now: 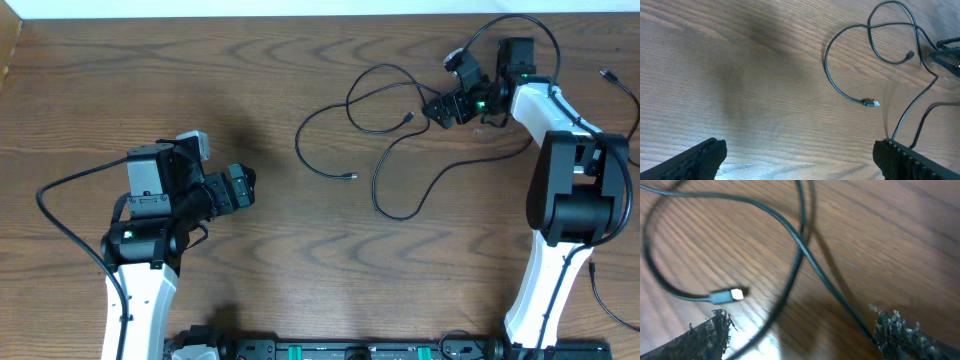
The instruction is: Untangle cables
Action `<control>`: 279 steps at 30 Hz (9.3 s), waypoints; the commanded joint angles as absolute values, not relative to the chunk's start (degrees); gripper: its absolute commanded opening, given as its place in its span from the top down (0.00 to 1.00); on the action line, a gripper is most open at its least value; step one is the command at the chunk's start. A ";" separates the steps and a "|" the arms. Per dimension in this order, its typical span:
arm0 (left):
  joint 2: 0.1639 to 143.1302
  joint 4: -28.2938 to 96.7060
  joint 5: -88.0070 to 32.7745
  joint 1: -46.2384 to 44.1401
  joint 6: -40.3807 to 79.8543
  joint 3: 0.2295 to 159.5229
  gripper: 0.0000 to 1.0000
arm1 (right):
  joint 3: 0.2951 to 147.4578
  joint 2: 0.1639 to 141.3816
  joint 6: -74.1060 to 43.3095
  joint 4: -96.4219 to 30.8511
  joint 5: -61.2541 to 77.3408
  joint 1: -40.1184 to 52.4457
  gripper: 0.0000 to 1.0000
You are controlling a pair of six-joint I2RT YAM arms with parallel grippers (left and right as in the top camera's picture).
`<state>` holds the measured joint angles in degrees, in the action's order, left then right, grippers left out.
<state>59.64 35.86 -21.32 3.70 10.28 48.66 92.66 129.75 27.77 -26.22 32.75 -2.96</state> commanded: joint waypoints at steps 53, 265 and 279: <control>59.81 35.99 -21.78 3.95 9.76 49.19 0.02 | 92.99 134.37 30.81 -32.86 26.11 -0.62 0.11; 59.81 35.99 -21.78 3.95 9.76 49.19 0.02 | 116.86 130.52 -29.85 -66.83 3.55 -11.62 0.99; 59.81 35.99 -21.76 3.95 9.76 49.19 0.02 | 137.16 114.85 -27.16 -64.95 -13.56 -22.96 0.99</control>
